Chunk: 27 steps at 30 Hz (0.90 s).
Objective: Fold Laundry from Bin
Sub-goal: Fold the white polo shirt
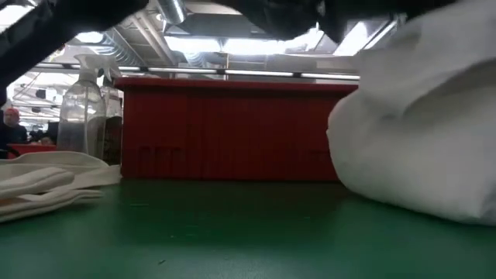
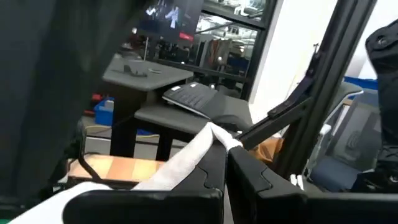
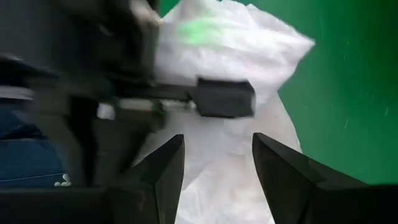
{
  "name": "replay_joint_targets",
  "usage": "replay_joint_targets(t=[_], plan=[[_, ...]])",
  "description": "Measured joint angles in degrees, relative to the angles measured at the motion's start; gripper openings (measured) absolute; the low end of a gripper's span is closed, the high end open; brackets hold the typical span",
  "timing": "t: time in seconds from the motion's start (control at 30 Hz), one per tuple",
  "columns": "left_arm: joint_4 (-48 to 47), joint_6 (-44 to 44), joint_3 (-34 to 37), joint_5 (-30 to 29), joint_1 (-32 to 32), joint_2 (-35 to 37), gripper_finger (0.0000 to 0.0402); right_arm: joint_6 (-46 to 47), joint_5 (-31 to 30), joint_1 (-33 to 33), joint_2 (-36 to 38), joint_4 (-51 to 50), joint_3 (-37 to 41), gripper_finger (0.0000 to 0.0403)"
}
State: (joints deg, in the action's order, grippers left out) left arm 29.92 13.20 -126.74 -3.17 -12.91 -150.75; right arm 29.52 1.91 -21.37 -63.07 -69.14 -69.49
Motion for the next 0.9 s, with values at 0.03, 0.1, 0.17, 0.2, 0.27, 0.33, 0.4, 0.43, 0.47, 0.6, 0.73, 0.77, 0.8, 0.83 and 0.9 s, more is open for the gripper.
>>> replay_joint_targets(t=[0.03, 0.1, 0.17, 0.2, 0.27, 0.33, 0.4, 0.43, 0.47, 0.6, 0.73, 0.77, 0.8, 0.83, 0.9], plan=[[-0.38, 0.13, -0.54, 0.16, 0.15, -0.74, 0.0, -0.02, 0.0, 0.0, 0.0, 0.0, 0.0, 0.0191], [-0.84, 0.15, -0.69, 0.53, 0.37, -1.81, 0.0, -0.02, 0.0, 0.0, 0.0, 0.0, 0.0, 0.0191], [-0.9, 0.18, -0.69, 1.33, 0.37, -2.86, 0.0, 0.0, 0.0, 0.0, 0.0, 0.01, 0.0, 0.0191], [-0.97, 0.19, -0.69, 1.4, 0.35, -3.36, 0.0, -0.02, 0.0, 0.0, 0.0, 0.01, 0.0, 0.0191], [-0.98, 0.19, -0.69, 1.35, 0.29, -4.06, 0.0, -0.01, 0.0, 0.0, 0.0, 0.02, 0.0, 0.0191], [-0.36, 0.19, -0.69, 1.17, 0.22, -4.69, 0.0, -0.02, 0.0, 0.0, 0.0, 0.0, 0.0, 0.0191], [-0.35, 0.17, -0.69, 1.13, 0.22, -5.17, 0.0, -0.02, 0.0, 0.0, -0.02, 0.02, 0.0, 0.0191], [-0.06, 0.17, -0.69, 1.06, 0.26, -5.47, 0.0, -0.02, 0.0, 0.0, -0.02, 0.02, 0.0, 0.0191], [-0.03, 0.2, -0.69, 0.96, 0.26, -5.69, 0.0, -0.02, 0.0, 0.0, -0.02, 0.03, 0.0, 0.0191], [-0.03, 0.26, -0.69, 0.95, 0.22, -6.28, 0.0005, -0.01, 0.0, 0.0, -0.02, 0.04, 0.0, 0.0191], [0.95, 1.1, -0.69, -0.16, 0.02, -6.28, 0.0041, -0.02, 0.0, 0.0, -0.02, 0.02, 0.0, 0.0191], [1.78, 1.92, -0.69, -0.86, -0.01, -6.28, 0.0055, -0.02, 0.0, 0.0, -0.02, 0.04, 0.0, 0.0191], [2.54, 2.74, -0.69, -1.29, -0.04, -6.28, 0.0069, -0.02, 0.0, 0.0, -0.02, 0.04, 0.0, 0.0191], [3.32, 3.1, -0.69, -1.76, -0.04, -6.28, 0.0083, -0.02, 0.0, 0.0, -0.02, 0.04, 0.0, 0.0191], [4.39, 2.95, -0.69, -2.08, 0.0, -6.21, 0.0111, -0.02, 0.0, 0.0, -0.02, 0.04, 0.0, 0.0191]])
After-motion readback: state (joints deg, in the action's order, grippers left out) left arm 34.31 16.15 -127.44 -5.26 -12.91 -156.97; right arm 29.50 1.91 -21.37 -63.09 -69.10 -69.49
